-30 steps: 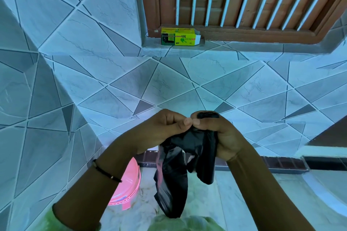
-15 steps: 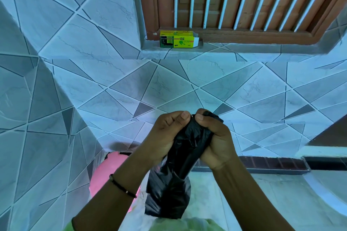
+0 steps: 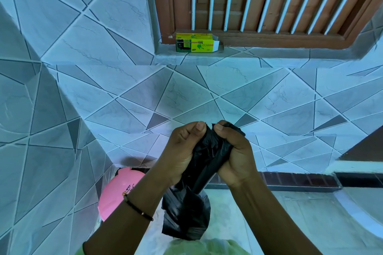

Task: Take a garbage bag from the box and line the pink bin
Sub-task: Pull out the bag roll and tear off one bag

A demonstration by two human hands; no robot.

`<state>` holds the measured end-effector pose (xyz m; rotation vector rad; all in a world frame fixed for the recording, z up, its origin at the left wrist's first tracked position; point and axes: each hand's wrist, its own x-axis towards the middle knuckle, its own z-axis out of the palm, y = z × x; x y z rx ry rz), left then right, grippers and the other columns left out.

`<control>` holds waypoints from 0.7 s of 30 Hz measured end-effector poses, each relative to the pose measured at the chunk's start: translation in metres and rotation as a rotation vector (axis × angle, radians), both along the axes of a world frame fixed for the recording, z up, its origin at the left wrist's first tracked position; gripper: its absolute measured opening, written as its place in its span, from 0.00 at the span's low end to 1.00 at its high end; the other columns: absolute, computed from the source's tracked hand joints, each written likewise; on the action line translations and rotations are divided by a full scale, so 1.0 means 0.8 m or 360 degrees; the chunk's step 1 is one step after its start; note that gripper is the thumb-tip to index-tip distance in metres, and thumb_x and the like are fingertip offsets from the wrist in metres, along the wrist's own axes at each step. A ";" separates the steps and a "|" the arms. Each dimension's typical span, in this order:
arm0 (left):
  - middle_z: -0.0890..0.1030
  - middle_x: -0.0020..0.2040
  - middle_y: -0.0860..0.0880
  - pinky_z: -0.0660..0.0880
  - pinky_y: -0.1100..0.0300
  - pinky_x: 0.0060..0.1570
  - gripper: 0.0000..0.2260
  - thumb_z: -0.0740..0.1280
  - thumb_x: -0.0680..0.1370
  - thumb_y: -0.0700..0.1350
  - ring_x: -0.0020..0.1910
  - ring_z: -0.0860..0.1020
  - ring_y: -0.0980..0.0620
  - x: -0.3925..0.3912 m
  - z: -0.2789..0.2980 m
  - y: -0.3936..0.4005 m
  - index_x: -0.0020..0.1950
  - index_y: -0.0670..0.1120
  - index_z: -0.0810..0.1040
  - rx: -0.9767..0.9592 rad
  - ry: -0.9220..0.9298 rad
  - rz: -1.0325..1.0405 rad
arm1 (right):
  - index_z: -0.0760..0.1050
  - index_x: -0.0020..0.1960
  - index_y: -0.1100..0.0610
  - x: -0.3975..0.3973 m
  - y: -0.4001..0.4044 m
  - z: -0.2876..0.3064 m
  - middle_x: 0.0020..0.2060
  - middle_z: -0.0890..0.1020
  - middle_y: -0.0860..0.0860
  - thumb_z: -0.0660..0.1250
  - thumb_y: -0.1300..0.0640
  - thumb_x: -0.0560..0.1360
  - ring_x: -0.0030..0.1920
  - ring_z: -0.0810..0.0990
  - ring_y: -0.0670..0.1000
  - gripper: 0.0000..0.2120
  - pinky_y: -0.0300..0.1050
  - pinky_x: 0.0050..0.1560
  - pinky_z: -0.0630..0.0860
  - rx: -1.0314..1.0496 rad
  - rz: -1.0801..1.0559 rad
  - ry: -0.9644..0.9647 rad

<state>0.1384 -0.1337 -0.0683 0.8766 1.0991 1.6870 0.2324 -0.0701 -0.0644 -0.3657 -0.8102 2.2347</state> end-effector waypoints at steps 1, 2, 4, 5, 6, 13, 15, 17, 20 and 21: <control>0.66 0.35 0.43 0.63 0.58 0.36 0.21 0.71 0.69 0.56 0.35 0.65 0.48 -0.001 -0.001 0.001 0.34 0.40 0.70 0.0009 -0.0007 -0.0006 | 0.74 0.28 0.55 -0.001 0.000 -0.001 0.24 0.75 0.50 0.77 0.60 0.52 0.29 0.76 0.50 0.12 0.40 0.37 0.75 -0.0011 -0.0005 0.0015; 0.67 0.33 0.44 0.65 0.59 0.35 0.20 0.71 0.69 0.57 0.34 0.66 0.49 -0.002 0.000 0.002 0.33 0.42 0.71 0.0022 -0.0008 -0.0008 | 0.74 0.28 0.55 -0.002 0.001 -0.001 0.25 0.75 0.50 0.79 0.58 0.51 0.30 0.76 0.50 0.14 0.41 0.38 0.75 -0.0018 -0.0011 0.0025; 0.70 0.29 0.50 0.68 0.63 0.32 0.15 0.70 0.68 0.57 0.30 0.69 0.54 -0.002 0.001 0.003 0.30 0.48 0.72 0.0049 -0.0002 -0.0017 | 0.74 0.28 0.55 -0.002 0.001 -0.001 0.25 0.75 0.50 0.78 0.59 0.52 0.30 0.76 0.51 0.13 0.41 0.38 0.76 -0.0024 -0.0030 0.0023; 0.71 0.28 0.52 0.68 0.64 0.32 0.14 0.69 0.68 0.56 0.29 0.69 0.56 -0.002 0.001 0.003 0.30 0.49 0.72 0.0062 -0.0013 -0.0023 | 0.73 0.27 0.54 -0.002 0.001 0.001 0.24 0.75 0.50 0.77 0.61 0.55 0.30 0.76 0.50 0.12 0.41 0.38 0.76 -0.0024 -0.0040 0.0015; 0.72 0.27 0.53 0.69 0.65 0.31 0.14 0.69 0.68 0.56 0.28 0.70 0.56 -0.001 0.001 0.003 0.30 0.49 0.73 0.0075 -0.0033 -0.0029 | 0.73 0.26 0.54 -0.002 0.000 0.004 0.24 0.74 0.49 0.73 0.63 0.59 0.29 0.76 0.50 0.10 0.40 0.37 0.76 -0.0031 -0.0058 0.0011; 0.74 0.29 0.53 0.72 0.64 0.34 0.14 0.72 0.65 0.57 0.30 0.73 0.56 0.003 -0.003 0.003 0.32 0.48 0.75 0.0124 -0.0207 -0.0022 | 0.70 0.21 0.55 0.002 -0.010 0.016 0.20 0.70 0.47 0.61 0.66 0.66 0.24 0.72 0.47 0.16 0.36 0.33 0.76 -0.0143 -0.0173 0.0082; 0.74 0.30 0.51 0.73 0.63 0.35 0.15 0.73 0.65 0.58 0.31 0.73 0.55 0.004 -0.004 0.002 0.33 0.47 0.76 0.0109 -0.0229 -0.0018 | 0.69 0.22 0.55 0.001 -0.010 0.015 0.20 0.69 0.48 0.61 0.66 0.66 0.24 0.72 0.47 0.15 0.37 0.34 0.76 -0.0157 -0.0182 0.0070; 0.75 0.29 0.52 0.73 0.64 0.34 0.13 0.71 0.66 0.56 0.30 0.74 0.56 0.004 -0.004 0.002 0.33 0.47 0.76 0.0077 -0.0184 -0.0007 | 0.68 0.22 0.55 0.002 -0.008 0.015 0.20 0.69 0.48 0.61 0.66 0.66 0.23 0.71 0.47 0.15 0.35 0.32 0.75 -0.0161 -0.0157 0.0050; 0.74 0.28 0.52 0.72 0.66 0.32 0.12 0.64 0.71 0.53 0.29 0.73 0.56 0.000 0.001 0.001 0.32 0.47 0.77 -0.0027 0.0019 -0.0004 | 0.68 0.24 0.56 0.005 0.000 0.012 0.21 0.69 0.48 0.63 0.65 0.65 0.23 0.71 0.47 0.13 0.34 0.30 0.74 -0.0199 -0.0088 -0.0036; 0.75 0.28 0.51 0.71 0.65 0.32 0.13 0.63 0.72 0.53 0.29 0.72 0.56 -0.004 0.003 -0.001 0.32 0.47 0.77 -0.0087 0.0164 0.0011 | 0.68 0.25 0.56 0.008 0.003 0.011 0.21 0.69 0.49 0.64 0.65 0.65 0.24 0.71 0.47 0.13 0.35 0.31 0.74 -0.0202 -0.0059 -0.0095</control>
